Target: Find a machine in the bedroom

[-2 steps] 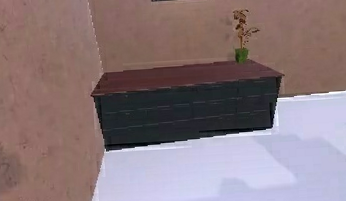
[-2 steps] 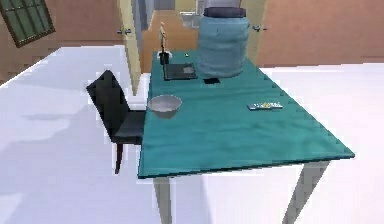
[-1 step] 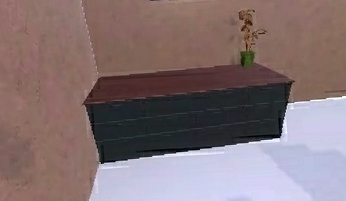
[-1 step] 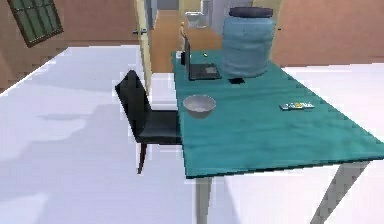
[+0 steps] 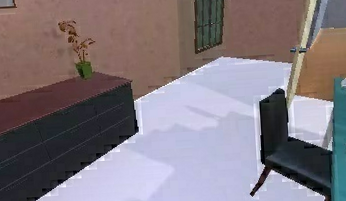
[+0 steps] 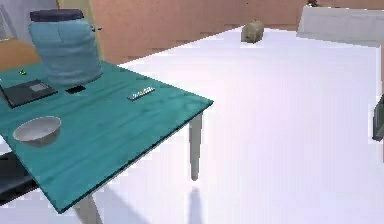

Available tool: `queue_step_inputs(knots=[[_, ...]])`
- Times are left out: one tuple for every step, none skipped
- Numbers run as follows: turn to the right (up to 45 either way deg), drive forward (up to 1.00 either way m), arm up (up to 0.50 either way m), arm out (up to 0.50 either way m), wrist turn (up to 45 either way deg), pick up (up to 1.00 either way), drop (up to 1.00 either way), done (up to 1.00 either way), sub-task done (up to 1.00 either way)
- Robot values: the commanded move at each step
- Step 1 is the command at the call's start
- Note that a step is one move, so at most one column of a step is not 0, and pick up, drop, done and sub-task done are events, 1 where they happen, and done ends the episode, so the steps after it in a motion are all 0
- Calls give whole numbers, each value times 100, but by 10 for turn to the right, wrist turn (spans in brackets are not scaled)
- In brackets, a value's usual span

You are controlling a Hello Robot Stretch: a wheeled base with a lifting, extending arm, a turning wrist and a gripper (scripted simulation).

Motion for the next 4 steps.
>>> queue_step_inputs(knots=[[150, 0, 0, 0, 0, 0, 0, 0, 0], [0, 70, 0, 0, 0, 0, 0, 0, 0], [450, 0, 0, 0, 0, 0, 0, 0, 0], [0, 0, 0, 0, 0, 0, 0, 100, 0]])
